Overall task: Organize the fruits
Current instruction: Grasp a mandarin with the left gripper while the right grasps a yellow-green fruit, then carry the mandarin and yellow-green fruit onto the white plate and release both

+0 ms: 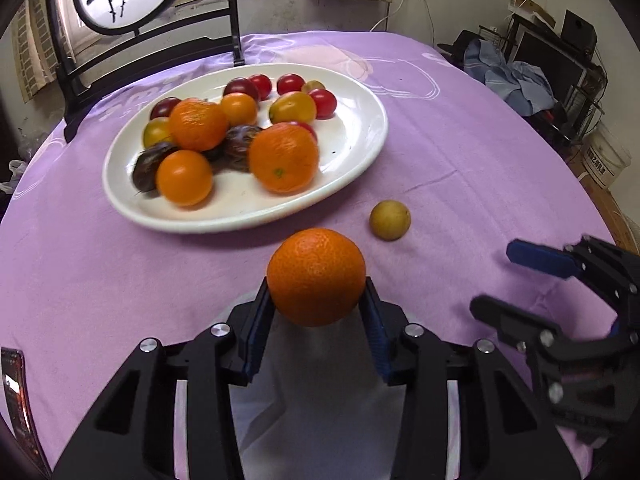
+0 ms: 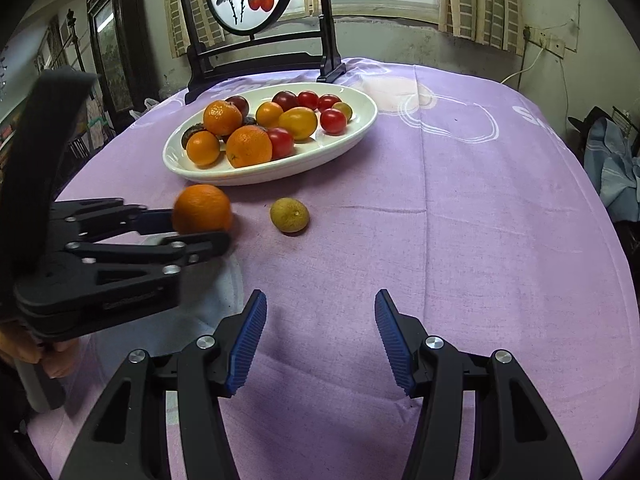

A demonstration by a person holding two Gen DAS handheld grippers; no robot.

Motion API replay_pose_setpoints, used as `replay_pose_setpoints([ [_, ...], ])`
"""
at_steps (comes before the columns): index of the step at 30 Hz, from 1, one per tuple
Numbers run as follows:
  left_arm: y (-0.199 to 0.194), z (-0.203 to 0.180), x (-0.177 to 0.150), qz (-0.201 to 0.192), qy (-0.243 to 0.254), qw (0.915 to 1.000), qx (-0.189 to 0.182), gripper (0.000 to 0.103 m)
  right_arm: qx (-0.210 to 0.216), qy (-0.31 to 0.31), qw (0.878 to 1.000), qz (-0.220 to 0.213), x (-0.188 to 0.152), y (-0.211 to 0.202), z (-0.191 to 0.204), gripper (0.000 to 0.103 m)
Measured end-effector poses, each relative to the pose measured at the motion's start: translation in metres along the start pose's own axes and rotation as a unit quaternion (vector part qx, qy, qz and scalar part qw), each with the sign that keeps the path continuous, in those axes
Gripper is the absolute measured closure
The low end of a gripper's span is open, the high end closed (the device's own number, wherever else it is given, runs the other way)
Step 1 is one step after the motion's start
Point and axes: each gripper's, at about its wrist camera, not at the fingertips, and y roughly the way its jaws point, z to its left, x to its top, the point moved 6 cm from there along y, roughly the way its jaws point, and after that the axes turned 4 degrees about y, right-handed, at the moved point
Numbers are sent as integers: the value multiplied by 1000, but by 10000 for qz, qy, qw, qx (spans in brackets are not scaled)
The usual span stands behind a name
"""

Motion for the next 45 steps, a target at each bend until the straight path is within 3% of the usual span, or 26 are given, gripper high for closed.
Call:
replay_pose_setpoints([
  [12, -23, 29, -31, -10, -306, 9995, -39, 61, -299, -449, 9982, 255, 34, 49, 24, 48],
  [16, -22, 31, -32, -9, -334, 9994, -49, 61, -279, -351, 9986, 297, 43, 60, 24, 65],
  [21, -16, 35, -33, 38, -380, 9993, -5, 61, -253, -334, 9989, 231, 50, 66, 28, 75],
  [27, -19, 39, -31, 29, -381, 9993, 31, 61, -246, -332, 9991, 53, 50, 46, 28, 75],
  [32, -39, 46, -4, -238, -310, 9992, 44, 61, -36, -391, 9980, -500, 71, 5, 35, 75],
  [36, -53, 55, 37, -506, -324, 9981, 157, 61, 67, -375, 9961, -797, 95, -9, 39, 75],
  [41, -48, 67, 92, -743, -397, 9957, 378, 61, 75, -275, 9963, -816, 119, 8, 41, 75],
  [45, -22, 76, 119, -619, -582, 9953, 465, 61, -71, -174, 9979, -627, 128, 35, 37, 75],
])
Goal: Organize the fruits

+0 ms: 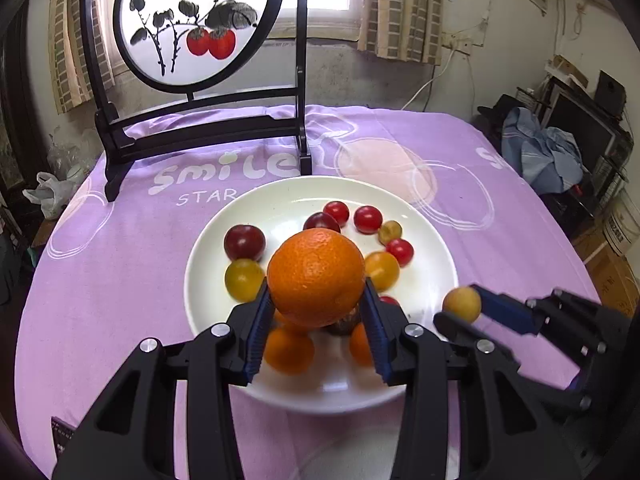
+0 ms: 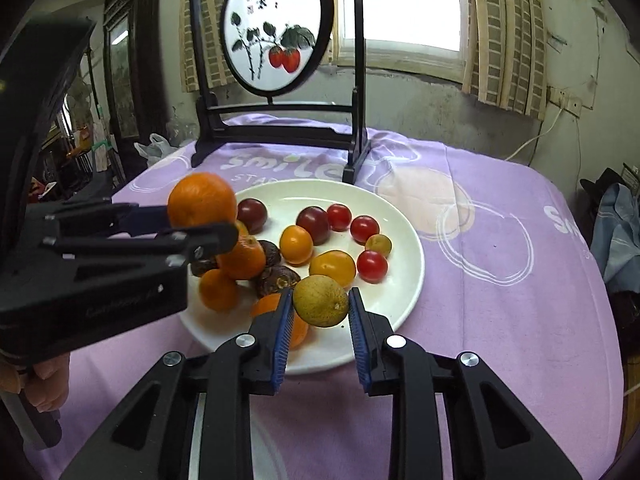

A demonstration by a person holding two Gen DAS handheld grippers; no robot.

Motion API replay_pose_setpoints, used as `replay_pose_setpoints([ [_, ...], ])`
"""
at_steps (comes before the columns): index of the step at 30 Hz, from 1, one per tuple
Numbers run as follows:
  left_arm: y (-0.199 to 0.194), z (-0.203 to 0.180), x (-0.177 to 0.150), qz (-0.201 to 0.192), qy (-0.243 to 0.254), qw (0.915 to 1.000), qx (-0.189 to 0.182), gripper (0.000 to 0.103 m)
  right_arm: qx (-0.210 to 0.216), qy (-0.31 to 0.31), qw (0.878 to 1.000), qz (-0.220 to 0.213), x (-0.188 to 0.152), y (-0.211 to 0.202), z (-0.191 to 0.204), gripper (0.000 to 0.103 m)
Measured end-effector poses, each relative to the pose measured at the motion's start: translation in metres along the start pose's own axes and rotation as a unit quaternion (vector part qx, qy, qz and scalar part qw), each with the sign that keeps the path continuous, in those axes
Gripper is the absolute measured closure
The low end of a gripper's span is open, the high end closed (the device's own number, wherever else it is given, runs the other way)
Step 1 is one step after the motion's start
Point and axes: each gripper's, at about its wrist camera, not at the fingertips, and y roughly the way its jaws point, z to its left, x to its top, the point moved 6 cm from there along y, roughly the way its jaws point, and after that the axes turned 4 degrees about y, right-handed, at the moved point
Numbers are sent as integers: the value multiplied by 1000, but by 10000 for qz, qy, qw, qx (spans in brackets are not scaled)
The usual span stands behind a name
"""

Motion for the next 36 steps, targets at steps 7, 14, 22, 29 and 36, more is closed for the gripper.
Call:
replay_pose_setpoints([
  [7, 40, 5, 8, 297, -253, 9992, 116, 61, -267, 135, 9993, 201, 5, 35, -10, 73],
  [14, 29, 9, 8, 137, -379, 9985, 367, 39, -179, 312, 9992, 180, -5, 21, -15, 48],
  [22, -15, 0, -19, -58, -277, 9992, 266, 27, -30, 266, 9993, 245, -37, -13, -13, 45],
  [29, -46, -17, -66, -158, -131, 9995, 259, 22, 12, 219, 9995, 205, -67, -48, -3, 37],
  [36, -69, -19, -105, -191, -195, 9991, 338, 16, -187, 200, 9992, 297, -95, -62, 4, 33],
])
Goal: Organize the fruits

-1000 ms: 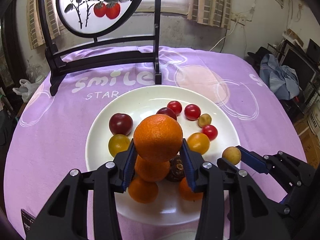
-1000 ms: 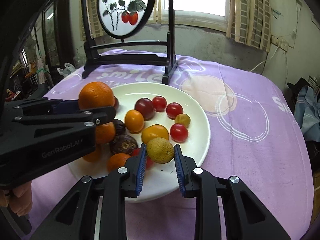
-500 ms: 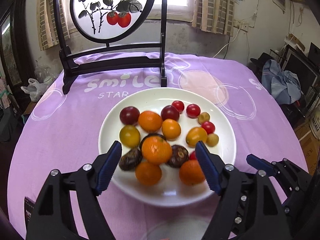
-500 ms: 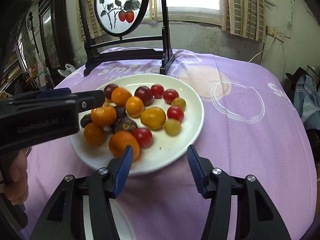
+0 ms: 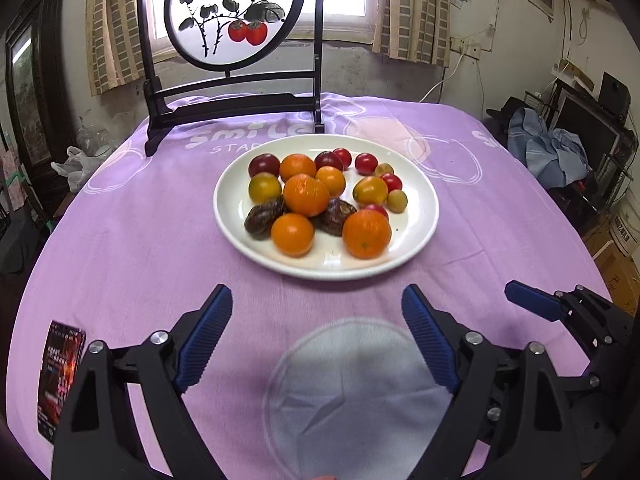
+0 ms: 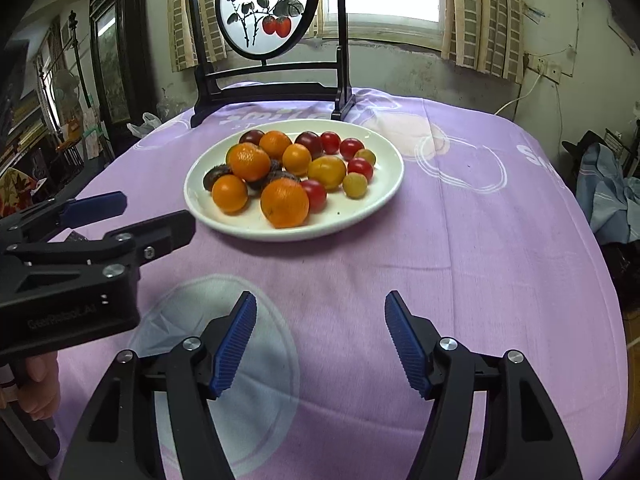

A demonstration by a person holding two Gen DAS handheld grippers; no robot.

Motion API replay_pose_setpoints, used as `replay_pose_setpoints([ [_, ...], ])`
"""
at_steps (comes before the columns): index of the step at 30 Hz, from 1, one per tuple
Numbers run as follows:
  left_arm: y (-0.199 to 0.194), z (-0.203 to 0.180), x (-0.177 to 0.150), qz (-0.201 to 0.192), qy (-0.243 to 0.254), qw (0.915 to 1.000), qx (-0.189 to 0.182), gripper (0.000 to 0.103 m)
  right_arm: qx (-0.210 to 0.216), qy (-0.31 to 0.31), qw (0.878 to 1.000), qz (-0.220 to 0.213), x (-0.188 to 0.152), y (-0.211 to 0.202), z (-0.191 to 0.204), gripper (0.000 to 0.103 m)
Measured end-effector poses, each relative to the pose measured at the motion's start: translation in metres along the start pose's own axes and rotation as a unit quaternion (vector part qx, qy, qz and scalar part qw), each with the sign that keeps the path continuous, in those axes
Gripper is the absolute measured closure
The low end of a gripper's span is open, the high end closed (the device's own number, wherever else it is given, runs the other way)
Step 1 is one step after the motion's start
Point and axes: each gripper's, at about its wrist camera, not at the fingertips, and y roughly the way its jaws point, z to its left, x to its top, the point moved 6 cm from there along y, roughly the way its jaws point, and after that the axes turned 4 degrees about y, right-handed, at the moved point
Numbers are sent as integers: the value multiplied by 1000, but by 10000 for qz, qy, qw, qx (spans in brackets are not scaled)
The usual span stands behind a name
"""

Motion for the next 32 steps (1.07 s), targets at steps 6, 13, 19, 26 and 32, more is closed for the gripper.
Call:
replay_pose_setpoints([
  [6, -11, 6, -19, -33, 112, 9997, 210, 16, -39, 58, 9999, 107, -18, -2, 1, 29],
  [13, -9, 12, -34, 95, -6, 9998, 161, 15, -27, 66, 9999, 77, -29, -7, 4, 23],
  [19, -6, 9, -44, 116, 60, 9999, 105, 14, -9, 79, 9998, 164, -38, -3, 5, 23],
  [26, 7, 9, -57, 319, 2, 9994, 98, 12, -86, 107, 9995, 296, -45, 5, 1, 22],
  [32, 17, 12, -65, 473, -104, 9988, 110, 12, -138, 88, 9989, 436, -52, 13, -1, 22],
])
